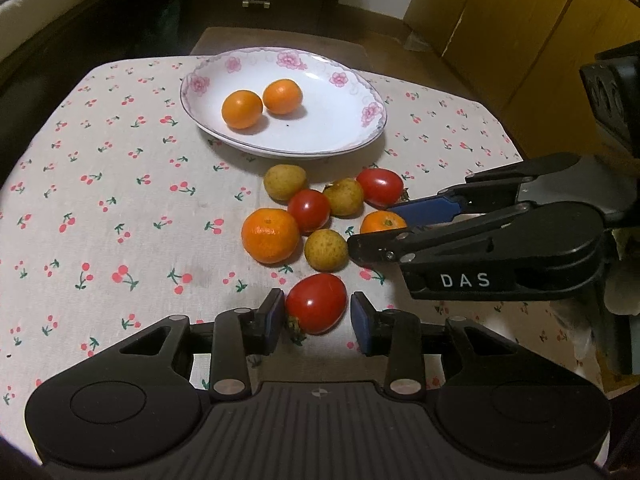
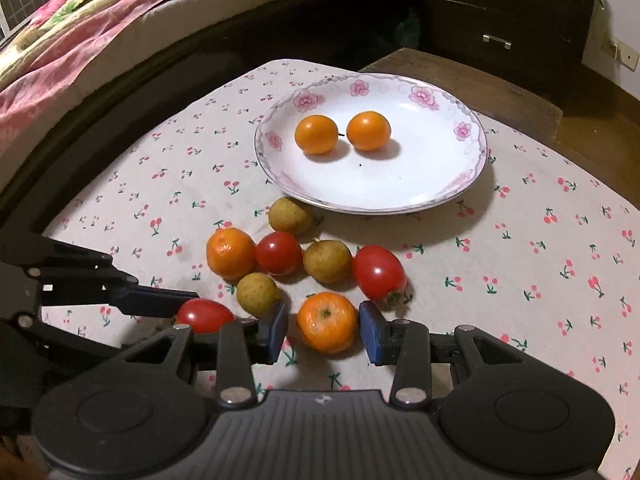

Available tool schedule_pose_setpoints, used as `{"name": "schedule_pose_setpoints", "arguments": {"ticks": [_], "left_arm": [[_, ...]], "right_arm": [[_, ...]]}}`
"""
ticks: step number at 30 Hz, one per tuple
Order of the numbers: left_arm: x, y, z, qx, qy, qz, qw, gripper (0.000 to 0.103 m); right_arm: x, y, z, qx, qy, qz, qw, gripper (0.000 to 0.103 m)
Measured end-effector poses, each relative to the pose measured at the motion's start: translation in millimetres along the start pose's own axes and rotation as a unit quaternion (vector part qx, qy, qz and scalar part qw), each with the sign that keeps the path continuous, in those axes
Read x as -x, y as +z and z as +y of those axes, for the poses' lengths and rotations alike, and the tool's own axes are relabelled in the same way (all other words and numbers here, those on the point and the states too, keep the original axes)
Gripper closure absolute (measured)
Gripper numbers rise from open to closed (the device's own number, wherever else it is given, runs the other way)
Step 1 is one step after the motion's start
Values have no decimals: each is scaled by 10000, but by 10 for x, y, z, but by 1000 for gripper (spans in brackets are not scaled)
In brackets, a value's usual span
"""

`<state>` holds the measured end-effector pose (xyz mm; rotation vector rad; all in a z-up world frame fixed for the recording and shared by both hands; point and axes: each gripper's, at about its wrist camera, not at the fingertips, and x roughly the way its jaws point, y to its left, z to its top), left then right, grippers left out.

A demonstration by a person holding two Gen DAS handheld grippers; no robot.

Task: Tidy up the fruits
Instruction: 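Grasp a red tomato with the left gripper while the right gripper grasps an orange, then carry tomato and orange over the plate and release both into it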

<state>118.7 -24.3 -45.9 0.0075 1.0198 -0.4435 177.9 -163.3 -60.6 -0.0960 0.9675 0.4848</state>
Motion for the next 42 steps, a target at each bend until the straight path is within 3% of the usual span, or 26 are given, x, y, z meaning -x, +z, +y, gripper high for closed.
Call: {"name": "schedule_pose_setpoints", "arguments": {"ticks": [5,22,33,37,39,42], "left_arm": [[-11,-23,-46,-218,146,-46,9996,59],[6,-87,-230,-503,306,41,9983,62],[-41,-126,-267,-642,339,-18,9974,48],[-43,-137,-287,-734,420,-1,9964,52],[-35,-148,-310,-792,503,-1,9956,61],[-5,-159,-317,-726,494,23,9961,64]], "right_arm": [[28,-33,37,96,-149,26,9998,67],[314,-193,57,-128,-263,19,9996,68],[286,-358,38,-107,-360,178,9991,68],[285,-357,33,-126,-336,192,9992,67],[295,-364,51,-104,-384,208,9990,67],[342,-394,83,-128,-461,207,9986,68]]}}
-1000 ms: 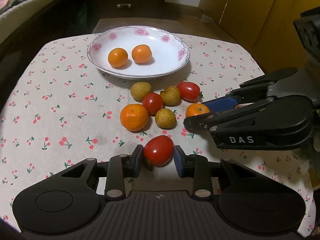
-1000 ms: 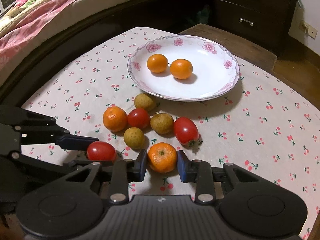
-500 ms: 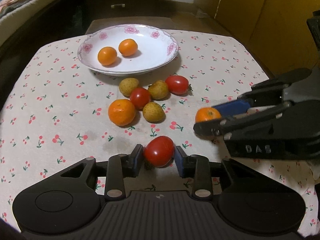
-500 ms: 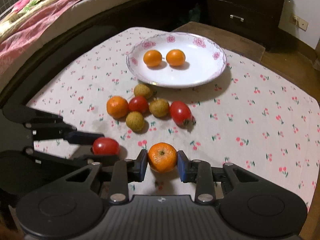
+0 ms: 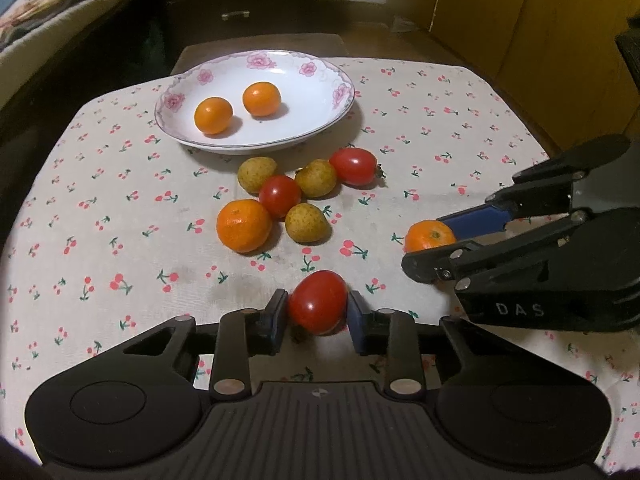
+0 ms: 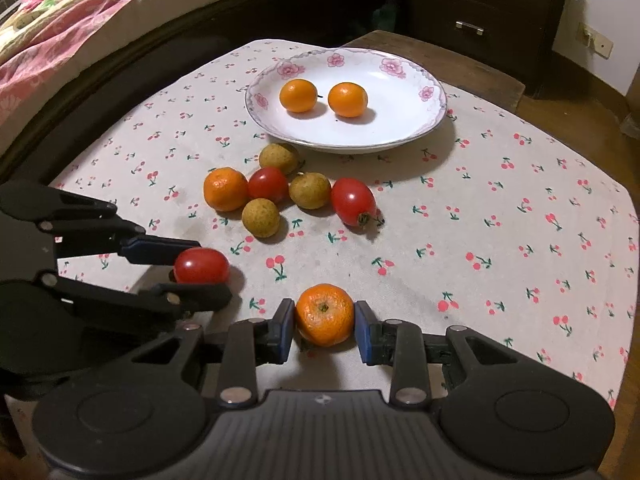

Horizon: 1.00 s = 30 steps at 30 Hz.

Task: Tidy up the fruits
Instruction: 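Carry tomato and orange over the plate and release both into it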

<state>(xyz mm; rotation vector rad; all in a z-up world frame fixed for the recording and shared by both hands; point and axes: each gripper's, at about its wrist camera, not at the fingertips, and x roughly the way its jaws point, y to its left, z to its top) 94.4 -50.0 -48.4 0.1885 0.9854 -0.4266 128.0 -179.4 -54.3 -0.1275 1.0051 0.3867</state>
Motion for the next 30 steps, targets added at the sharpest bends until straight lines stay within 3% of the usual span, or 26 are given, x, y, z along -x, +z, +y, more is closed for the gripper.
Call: {"name": "schedule_pose_setpoints", "arguments": {"ticks": [8,13,30], "left_arm": [[271,-1,35,292,-101,-216,9993,64],[437,189,69,444,-14,-496,9978,64],[173,859,352,831,216,-695,9939,65]], "right_arm": [[313,-120,82,-285,-58,-178,9994,68],[424,73,137,-151,-49,-430,9989,68],[273,770,-151,-419,-90,-884,9952,68]]}}
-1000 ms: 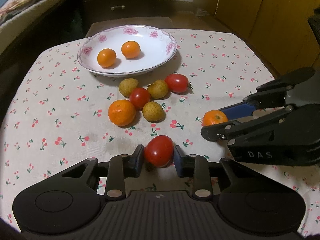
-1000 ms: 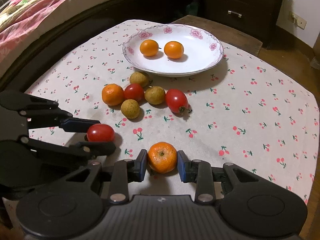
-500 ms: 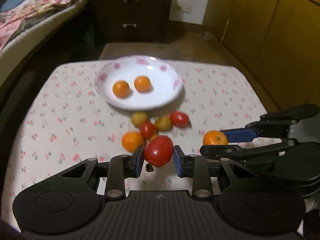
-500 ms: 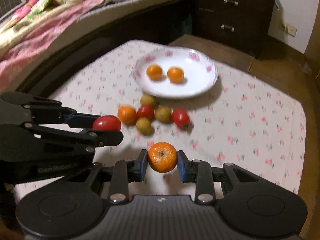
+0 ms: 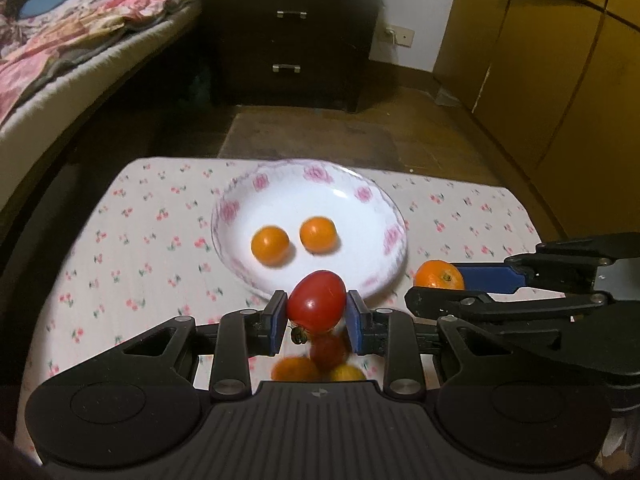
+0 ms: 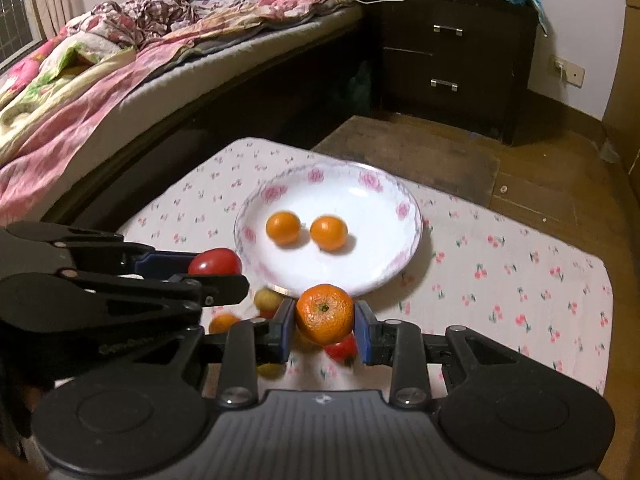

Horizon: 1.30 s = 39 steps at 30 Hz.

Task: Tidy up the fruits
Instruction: 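Carry tomato and orange over the plate and release both into it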

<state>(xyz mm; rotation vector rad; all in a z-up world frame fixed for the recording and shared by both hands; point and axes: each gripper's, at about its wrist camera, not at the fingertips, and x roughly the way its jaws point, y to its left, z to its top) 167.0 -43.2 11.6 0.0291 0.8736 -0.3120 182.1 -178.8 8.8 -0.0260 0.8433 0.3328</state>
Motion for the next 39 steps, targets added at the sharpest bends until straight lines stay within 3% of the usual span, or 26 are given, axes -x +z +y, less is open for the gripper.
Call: {"name": "schedule_pose_setpoints", "arguments": {"ticks": [10,28,39], "left_arm": [[-274,195,44,61,136,64,9999,66],[-561,188,171,238,277,352,9987,66],[-598,192,185,243,388,318,9984,65]], "right_arm": [[-257,175,-176,-68,-2,55,10000,68],[-645,200,-227,18,105,264,9996,68],[-731,210,-257,11,183,235,9996,68]]}}
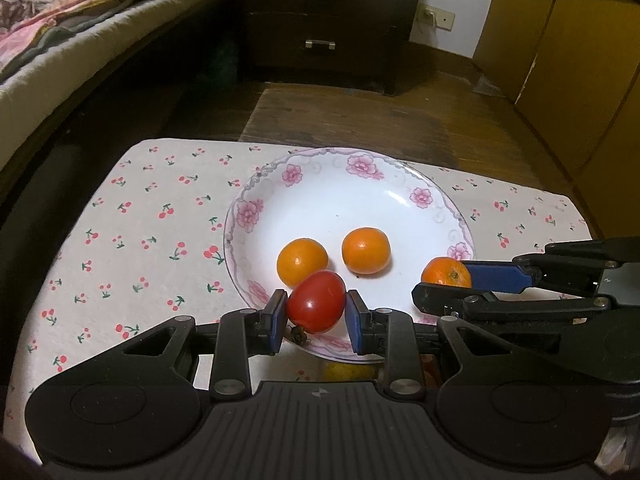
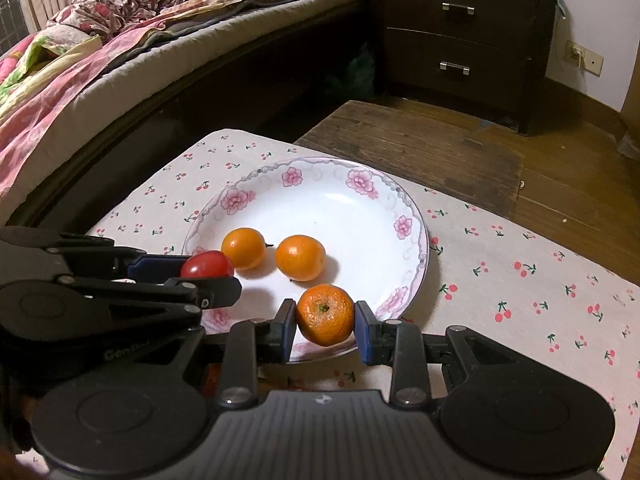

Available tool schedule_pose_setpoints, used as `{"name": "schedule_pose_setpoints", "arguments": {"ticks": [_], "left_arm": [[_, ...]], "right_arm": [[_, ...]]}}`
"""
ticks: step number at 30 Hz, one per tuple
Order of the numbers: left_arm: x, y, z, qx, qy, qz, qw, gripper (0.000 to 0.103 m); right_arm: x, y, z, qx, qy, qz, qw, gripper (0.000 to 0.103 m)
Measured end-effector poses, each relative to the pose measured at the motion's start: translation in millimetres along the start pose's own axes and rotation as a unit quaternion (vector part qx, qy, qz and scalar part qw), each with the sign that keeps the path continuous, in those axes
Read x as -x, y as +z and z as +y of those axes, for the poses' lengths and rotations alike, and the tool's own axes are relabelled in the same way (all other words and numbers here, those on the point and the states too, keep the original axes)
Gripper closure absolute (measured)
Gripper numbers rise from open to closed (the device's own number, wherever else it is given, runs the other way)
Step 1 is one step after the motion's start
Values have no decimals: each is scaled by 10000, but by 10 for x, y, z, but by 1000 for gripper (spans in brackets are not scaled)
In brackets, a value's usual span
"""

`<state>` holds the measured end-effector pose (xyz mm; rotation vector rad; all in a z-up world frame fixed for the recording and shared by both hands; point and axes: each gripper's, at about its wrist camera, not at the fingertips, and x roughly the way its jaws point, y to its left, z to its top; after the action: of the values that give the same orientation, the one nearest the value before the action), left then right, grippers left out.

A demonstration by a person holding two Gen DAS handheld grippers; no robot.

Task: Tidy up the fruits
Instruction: 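Carry tomato and orange over the plate and release both into it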

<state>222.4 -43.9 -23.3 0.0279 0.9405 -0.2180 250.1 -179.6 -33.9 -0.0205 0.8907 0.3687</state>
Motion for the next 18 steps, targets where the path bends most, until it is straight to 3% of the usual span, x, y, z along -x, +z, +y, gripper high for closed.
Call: {"name": "schedule_pose_setpoints", "arguments": {"ticks": [7,18], "left_arm": [[1,11,8,37,14,1,10000,64],[47,30,33,105,93,-78,9999,53]], "right_arm": [[-1,4,4,25,-16,-18,10000,67],[58,21,-3,-12,-45,-113,9999,67]]}}
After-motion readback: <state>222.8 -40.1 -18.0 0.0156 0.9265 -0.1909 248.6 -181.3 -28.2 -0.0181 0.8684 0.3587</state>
